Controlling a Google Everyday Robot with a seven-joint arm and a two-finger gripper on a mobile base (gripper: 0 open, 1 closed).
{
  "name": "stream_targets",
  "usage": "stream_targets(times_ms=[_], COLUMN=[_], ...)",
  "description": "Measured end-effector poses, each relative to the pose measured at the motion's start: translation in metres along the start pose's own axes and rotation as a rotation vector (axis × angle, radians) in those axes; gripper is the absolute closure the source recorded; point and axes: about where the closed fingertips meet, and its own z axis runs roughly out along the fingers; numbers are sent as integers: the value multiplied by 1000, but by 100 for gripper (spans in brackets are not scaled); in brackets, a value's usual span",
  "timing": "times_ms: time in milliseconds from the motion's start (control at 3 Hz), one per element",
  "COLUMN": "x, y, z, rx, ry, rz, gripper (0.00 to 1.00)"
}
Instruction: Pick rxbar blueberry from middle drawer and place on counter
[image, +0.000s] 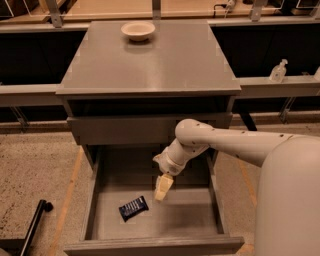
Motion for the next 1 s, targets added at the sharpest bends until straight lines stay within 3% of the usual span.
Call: stream_targets(times_ms=[333, 1000], x=[0, -15], y=[0, -7], z=[19, 94], rx=[-33, -61], ry=[3, -78], rz=[10, -44], gripper=[0, 0])
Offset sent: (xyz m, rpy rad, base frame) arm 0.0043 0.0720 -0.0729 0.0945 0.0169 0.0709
